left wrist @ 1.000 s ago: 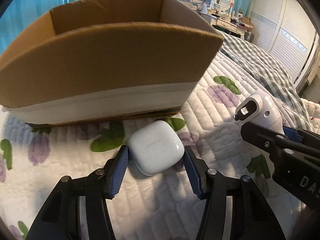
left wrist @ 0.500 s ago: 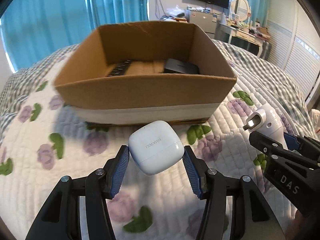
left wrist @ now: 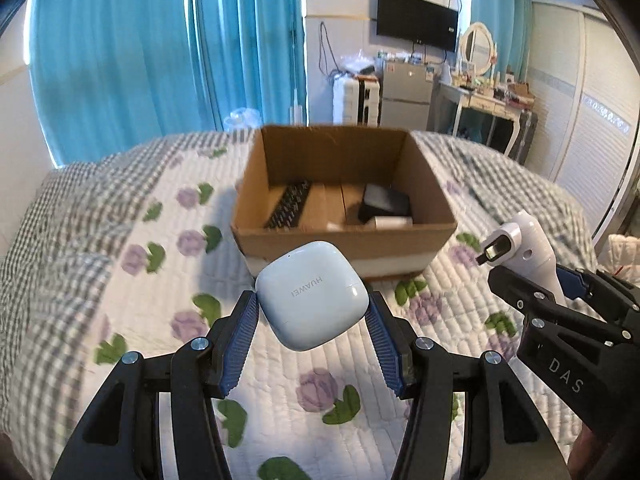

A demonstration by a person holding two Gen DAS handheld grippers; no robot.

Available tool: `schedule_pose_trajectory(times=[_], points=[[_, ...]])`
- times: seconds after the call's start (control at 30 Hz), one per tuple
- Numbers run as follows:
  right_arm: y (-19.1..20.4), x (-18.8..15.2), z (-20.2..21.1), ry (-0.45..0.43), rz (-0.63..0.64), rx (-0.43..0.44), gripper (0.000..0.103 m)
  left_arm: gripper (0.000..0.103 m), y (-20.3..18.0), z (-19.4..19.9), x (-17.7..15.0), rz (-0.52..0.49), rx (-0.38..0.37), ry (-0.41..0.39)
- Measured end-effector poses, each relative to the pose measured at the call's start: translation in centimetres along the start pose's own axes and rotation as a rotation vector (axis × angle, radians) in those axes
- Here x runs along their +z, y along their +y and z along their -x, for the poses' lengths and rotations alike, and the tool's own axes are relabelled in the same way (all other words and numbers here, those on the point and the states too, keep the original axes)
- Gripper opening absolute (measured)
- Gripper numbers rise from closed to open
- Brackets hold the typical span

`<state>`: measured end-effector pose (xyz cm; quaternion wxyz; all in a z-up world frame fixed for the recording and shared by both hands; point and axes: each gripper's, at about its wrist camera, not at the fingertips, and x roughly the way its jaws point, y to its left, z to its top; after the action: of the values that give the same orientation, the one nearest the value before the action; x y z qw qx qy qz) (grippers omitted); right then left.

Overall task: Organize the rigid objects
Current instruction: 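Lower the earbuds case and plug device into the box and open both tools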

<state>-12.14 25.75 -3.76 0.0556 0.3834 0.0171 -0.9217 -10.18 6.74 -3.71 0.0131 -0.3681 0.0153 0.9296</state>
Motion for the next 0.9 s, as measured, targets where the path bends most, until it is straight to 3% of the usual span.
schedule_pose_trajectory(times=[0.27, 0.5, 0.7, 0.8, 0.9], points=[[2.3, 5.3, 3.5, -0.101, 0.077, 0.058, 0.044, 0.056, 2.4, 2.7, 4.4, -0.024, -0.056, -0.078], [3.1, 11.6, 3.1, -0.152, 0.118, 0.127, 0.044, 0.056, 3.6, 2.1, 11.7, -0.021, -0.051, -0.143], [2.7, 17.2, -0.6, -0.15, 0.119, 0.137, 0.044, 0.056, 3.0, -3.7, 17.4, 0.016, -0.038, -0.126], [2.5, 18.7, -3.6, -0.131, 0.132, 0.113, 0.044, 0.056, 2.1, -8.5, 17.8, -0.008, -0.007, -0.073], [1.9, 19.2, -6.7, -0.109, 0.121, 0.117, 0.044, 0.056, 1.3, -12.8, 16.8, -0.03, -0.03, -0.009]])
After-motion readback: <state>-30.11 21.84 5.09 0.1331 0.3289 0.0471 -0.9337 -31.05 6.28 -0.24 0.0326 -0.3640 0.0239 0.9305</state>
